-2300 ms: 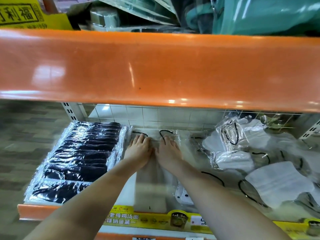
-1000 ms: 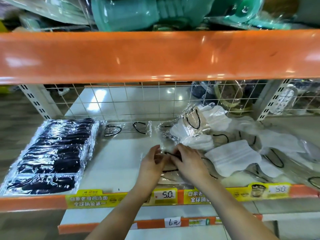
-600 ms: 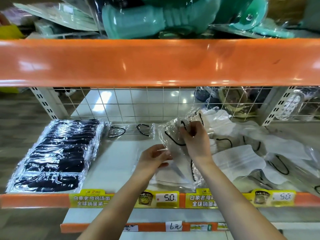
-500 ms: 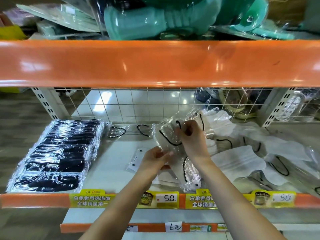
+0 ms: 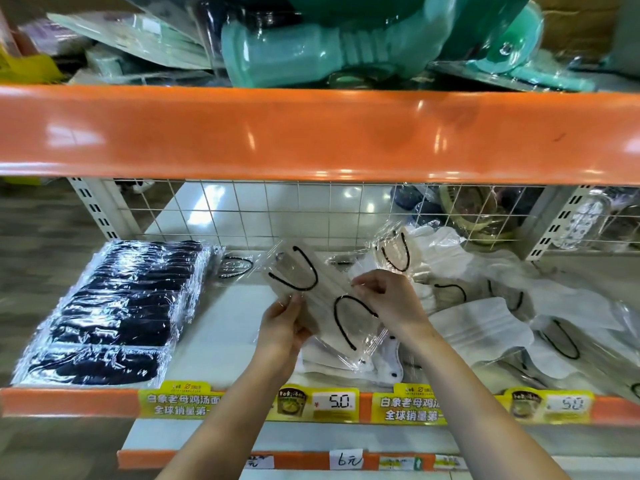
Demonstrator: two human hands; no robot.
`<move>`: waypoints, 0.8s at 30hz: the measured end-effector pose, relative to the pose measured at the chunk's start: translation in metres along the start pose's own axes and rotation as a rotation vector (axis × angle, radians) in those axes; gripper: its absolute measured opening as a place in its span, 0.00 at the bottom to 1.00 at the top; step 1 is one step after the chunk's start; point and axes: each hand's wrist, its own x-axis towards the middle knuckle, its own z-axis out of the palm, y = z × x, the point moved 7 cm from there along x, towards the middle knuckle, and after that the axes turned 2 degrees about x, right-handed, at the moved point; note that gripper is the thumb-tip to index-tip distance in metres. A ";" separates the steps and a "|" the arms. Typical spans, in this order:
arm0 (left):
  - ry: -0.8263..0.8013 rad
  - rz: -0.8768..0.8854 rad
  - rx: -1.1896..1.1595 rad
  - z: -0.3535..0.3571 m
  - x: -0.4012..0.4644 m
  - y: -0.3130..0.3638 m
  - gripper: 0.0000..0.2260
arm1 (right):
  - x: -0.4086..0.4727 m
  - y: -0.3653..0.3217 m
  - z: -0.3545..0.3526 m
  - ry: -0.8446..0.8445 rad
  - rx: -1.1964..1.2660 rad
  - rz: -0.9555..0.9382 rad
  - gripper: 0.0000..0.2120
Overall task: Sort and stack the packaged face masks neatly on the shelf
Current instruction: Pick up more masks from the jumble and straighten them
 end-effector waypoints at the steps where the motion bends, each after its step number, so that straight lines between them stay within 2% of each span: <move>1: -0.013 -0.010 -0.002 -0.001 0.000 -0.002 0.07 | 0.000 -0.001 -0.001 0.013 -0.006 -0.008 0.06; 5: -0.033 -0.023 0.037 -0.007 -0.002 -0.003 0.06 | -0.001 -0.009 -0.004 0.056 -0.028 -0.032 0.08; 11: 0.023 0.016 0.081 -0.021 -0.003 0.006 0.04 | 0.000 -0.014 -0.006 0.077 -0.140 -0.080 0.08; 15: 0.124 0.049 0.096 -0.029 -0.004 0.013 0.05 | -0.010 -0.039 0.003 0.241 -0.539 -0.415 0.09; 18: 0.215 0.061 -0.003 -0.036 -0.002 0.016 0.08 | -0.026 -0.047 0.042 -0.066 -0.691 -0.506 0.26; 20: 0.223 0.082 -0.014 -0.037 -0.002 0.021 0.08 | -0.036 -0.039 0.066 -0.200 -0.827 -0.527 0.30; 22: 0.169 0.122 0.059 -0.033 -0.002 0.025 0.06 | -0.038 -0.028 0.078 -0.210 -0.853 -0.498 0.30; 24: 0.134 0.200 0.345 -0.034 0.002 0.028 0.03 | -0.033 -0.029 0.072 -0.150 -0.763 -0.408 0.31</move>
